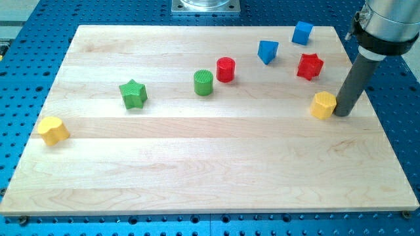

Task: Push the yellow heart diagonally bottom right to the red circle

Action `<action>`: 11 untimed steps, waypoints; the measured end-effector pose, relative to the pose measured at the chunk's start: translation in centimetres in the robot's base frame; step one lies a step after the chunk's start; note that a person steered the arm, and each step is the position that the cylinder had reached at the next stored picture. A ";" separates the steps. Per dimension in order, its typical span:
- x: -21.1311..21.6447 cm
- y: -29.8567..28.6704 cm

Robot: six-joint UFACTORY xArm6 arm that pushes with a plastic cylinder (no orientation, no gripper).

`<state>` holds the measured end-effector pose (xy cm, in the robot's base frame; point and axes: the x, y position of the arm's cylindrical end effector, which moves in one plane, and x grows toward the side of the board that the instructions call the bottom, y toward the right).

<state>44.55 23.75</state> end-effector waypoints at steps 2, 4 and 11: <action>0.5 1.0; 17.2 -22.0; 2.9 -43.9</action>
<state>47.42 -20.11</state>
